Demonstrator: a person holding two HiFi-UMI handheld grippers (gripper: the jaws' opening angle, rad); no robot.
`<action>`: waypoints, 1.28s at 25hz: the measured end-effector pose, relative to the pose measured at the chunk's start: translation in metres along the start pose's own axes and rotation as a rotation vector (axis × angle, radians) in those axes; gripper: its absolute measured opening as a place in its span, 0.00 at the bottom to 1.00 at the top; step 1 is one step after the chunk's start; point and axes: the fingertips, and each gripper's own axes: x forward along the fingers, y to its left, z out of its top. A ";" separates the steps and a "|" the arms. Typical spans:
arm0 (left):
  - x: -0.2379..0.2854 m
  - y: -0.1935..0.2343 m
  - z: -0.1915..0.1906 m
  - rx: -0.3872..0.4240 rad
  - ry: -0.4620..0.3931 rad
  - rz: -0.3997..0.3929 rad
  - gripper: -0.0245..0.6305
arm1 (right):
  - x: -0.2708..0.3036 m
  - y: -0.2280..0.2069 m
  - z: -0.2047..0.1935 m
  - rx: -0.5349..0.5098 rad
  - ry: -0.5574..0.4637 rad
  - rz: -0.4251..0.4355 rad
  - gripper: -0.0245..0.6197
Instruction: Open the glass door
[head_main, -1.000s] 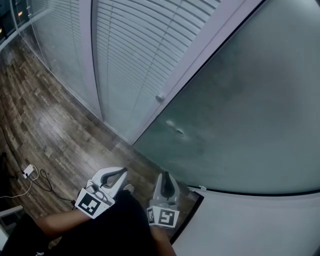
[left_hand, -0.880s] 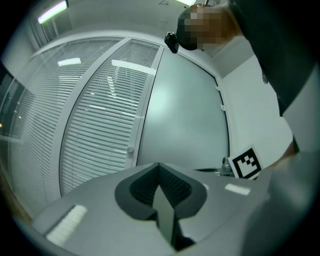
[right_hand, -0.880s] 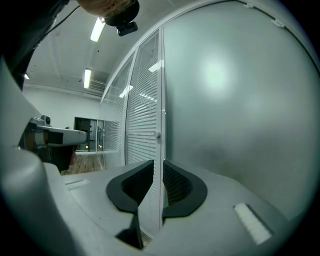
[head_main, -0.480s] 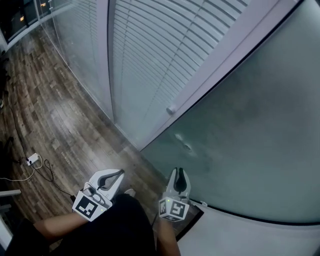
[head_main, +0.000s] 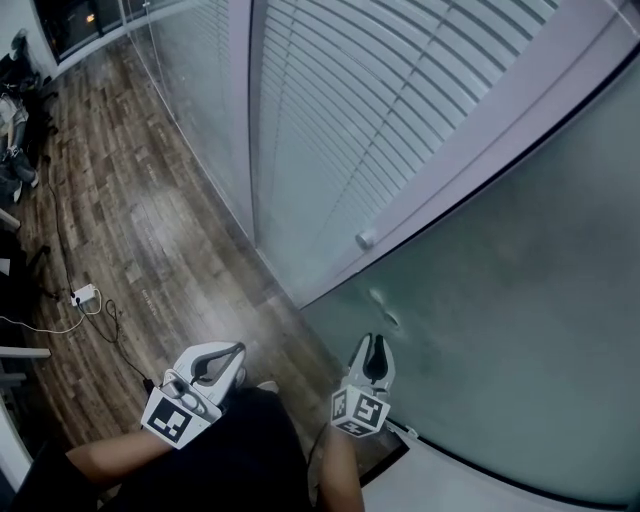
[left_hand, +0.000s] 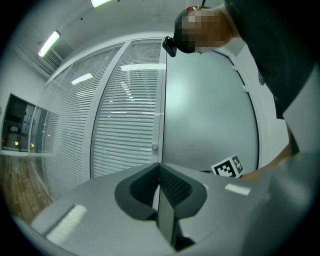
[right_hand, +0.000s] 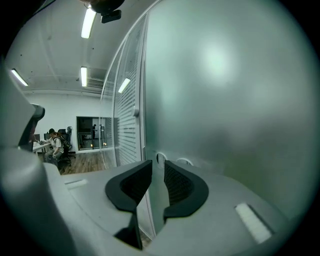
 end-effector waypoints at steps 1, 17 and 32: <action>-0.001 0.000 -0.001 0.003 0.010 0.008 0.04 | 0.004 -0.003 -0.001 0.001 0.004 -0.001 0.16; -0.028 0.023 -0.014 -0.045 0.037 0.195 0.04 | 0.052 -0.026 -0.024 0.052 0.079 -0.015 0.19; -0.021 0.009 -0.023 -0.102 0.056 0.196 0.04 | 0.064 -0.027 -0.013 0.065 0.087 -0.135 0.24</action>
